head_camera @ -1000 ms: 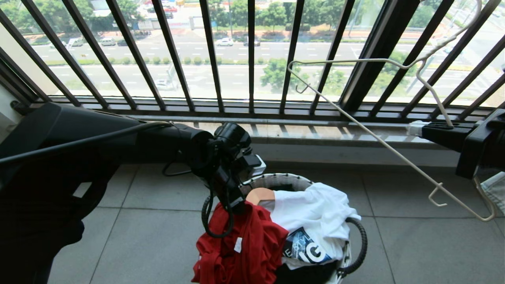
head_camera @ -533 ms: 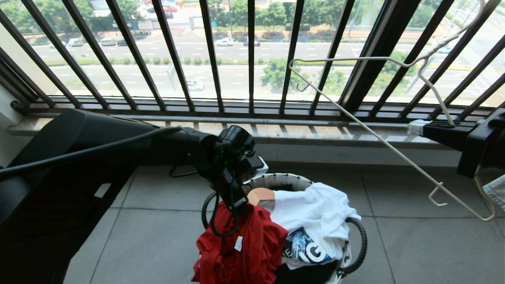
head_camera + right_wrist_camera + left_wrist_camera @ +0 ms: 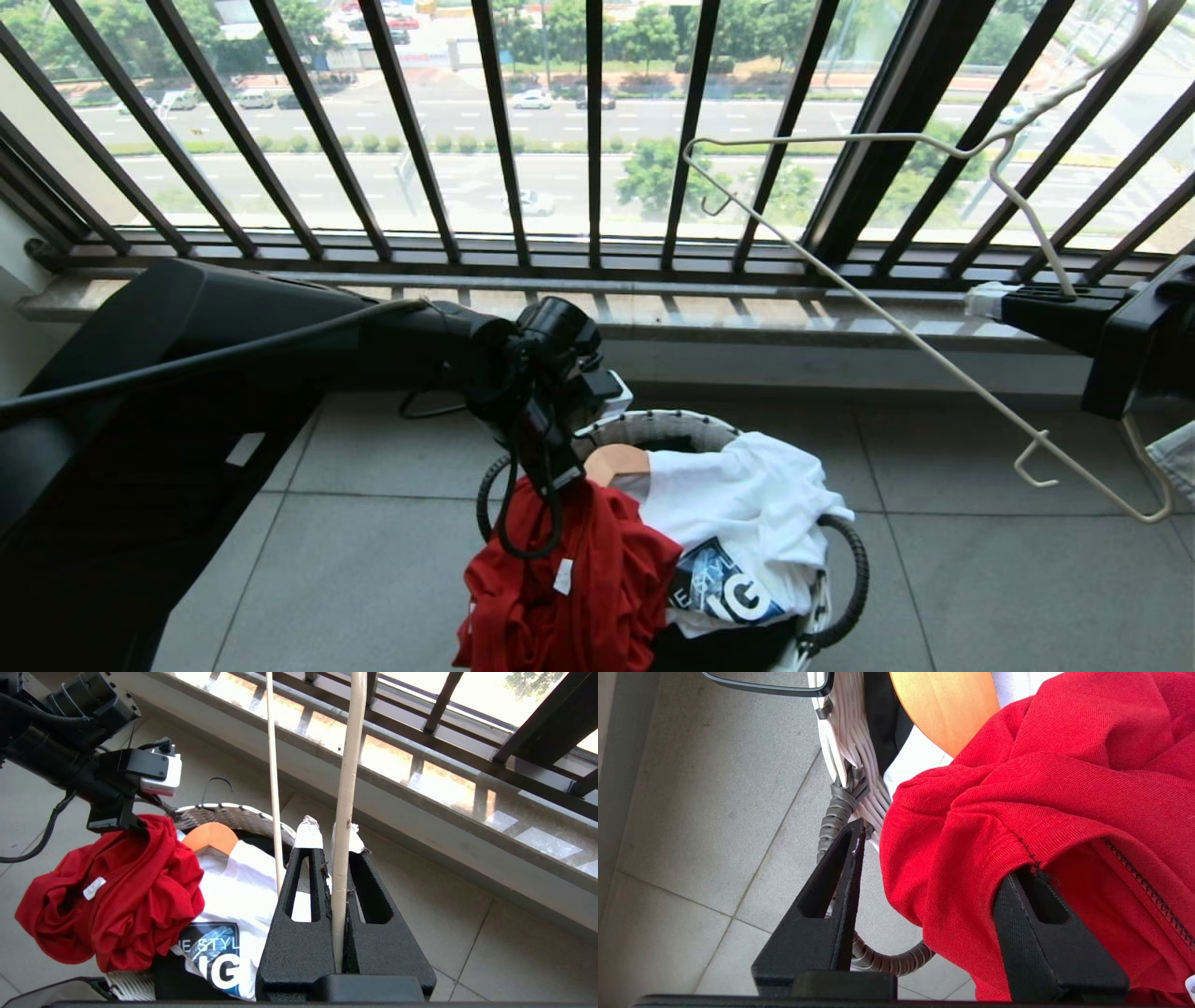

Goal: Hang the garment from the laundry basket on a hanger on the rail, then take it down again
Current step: Pick up clothes from the basket

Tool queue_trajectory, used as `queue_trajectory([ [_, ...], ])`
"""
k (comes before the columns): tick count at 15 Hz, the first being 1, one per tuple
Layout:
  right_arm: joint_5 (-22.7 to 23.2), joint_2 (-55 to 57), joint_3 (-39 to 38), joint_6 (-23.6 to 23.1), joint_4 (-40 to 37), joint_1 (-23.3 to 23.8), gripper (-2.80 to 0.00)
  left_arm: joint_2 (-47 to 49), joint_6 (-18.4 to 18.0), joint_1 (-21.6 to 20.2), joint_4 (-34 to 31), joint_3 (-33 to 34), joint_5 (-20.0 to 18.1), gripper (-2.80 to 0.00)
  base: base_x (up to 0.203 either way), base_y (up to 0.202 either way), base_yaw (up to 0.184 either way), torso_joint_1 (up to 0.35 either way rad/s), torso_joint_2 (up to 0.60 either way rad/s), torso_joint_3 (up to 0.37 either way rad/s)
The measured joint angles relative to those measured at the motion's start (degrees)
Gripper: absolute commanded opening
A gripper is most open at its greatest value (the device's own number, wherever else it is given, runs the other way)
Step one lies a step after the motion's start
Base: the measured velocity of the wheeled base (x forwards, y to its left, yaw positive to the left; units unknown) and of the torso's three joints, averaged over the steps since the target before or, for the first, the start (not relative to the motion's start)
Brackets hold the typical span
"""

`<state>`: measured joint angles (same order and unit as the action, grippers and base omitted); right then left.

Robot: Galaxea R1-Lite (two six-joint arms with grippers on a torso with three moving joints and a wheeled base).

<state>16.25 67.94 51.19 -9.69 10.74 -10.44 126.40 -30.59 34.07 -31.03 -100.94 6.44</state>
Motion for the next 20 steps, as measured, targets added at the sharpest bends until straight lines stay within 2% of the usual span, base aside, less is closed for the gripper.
queue_trajectory([
  [8,0.0,0.0,0.0,0.0,0.0,0.0,-2.80,-1.5,1.8,-2.6,0.4,-0.8,-0.2,-2.80,0.000,0.000,0.000,0.000,0.00,0.000],
  [11,0.0,-0.2,0.0,0.0,0.0,0.0,-2.80,-3.4,6.9,-2.7,0.1,-1.0,-0.3,-2.80,0.000,0.000,0.000,0.000,0.00,0.000],
  [16,-0.1,-0.1,0.0,0.0,0.0,0.0,-2.80,-9.6,14.9,-2.7,0.4,4.7,-1.0,-2.80,0.000,0.000,0.000,0.000,0.00,0.000],
  [20,-0.1,0.2,0.0,-0.1,0.0,0.0,-2.80,-14.0,23.4,-2.6,0.6,6.2,-3.7,-2.80,0.000,0.000,0.000,0.000,0.00,0.000],
])
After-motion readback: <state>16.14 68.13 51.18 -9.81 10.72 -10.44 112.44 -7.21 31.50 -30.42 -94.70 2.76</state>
